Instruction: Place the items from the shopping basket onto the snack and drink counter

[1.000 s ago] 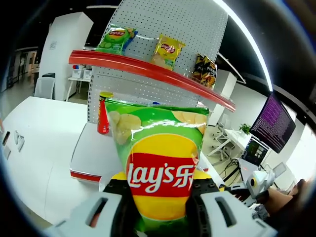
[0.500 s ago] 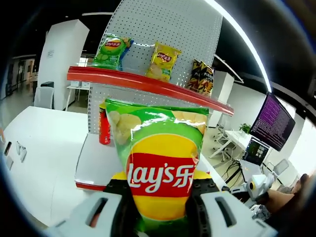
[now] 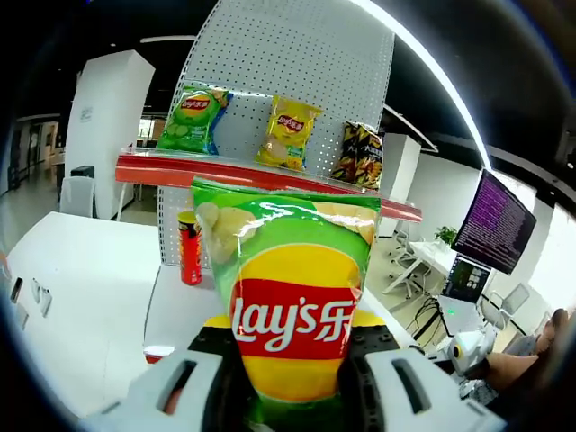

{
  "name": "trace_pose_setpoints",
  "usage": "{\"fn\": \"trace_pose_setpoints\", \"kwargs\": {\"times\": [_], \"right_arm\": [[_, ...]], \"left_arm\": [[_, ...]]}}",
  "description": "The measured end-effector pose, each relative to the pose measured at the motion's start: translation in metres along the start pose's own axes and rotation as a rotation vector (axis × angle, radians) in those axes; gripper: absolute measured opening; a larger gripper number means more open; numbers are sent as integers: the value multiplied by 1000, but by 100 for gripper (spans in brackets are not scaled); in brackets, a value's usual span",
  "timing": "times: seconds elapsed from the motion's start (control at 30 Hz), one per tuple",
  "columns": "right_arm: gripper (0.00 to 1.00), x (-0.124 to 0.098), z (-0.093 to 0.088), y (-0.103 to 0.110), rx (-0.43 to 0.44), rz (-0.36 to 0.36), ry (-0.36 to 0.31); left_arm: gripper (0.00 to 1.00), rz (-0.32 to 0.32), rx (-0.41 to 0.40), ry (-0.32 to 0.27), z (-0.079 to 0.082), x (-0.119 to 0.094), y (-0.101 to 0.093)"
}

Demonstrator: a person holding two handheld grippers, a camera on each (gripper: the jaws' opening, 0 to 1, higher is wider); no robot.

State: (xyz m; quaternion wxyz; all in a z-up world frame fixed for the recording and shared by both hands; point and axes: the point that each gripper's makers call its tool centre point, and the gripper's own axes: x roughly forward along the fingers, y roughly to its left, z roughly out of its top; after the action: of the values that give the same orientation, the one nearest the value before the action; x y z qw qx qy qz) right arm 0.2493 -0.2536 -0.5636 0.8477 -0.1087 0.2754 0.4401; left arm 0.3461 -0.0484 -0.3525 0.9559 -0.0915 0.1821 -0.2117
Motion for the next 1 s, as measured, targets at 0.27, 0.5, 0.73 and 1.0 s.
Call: {"fn": "trace_pose_setpoints", "kwargs": {"times": [0.27,0.5,0.73,1.0], "right_arm": [[51,-1,-1,0,4,-4,-1],[51,0,-1,3,-1,4,4],[51,1,-1,4,-4,6,4],[51,1,-3,5,-5,8,9]], "left_arm": [[37,15,20,-34,18,-3,5],[37,29,27,-78,37,-10,8],[37,32,43,-123,57,-15,5],[37,34,77,-162,80,-13,3]]}}
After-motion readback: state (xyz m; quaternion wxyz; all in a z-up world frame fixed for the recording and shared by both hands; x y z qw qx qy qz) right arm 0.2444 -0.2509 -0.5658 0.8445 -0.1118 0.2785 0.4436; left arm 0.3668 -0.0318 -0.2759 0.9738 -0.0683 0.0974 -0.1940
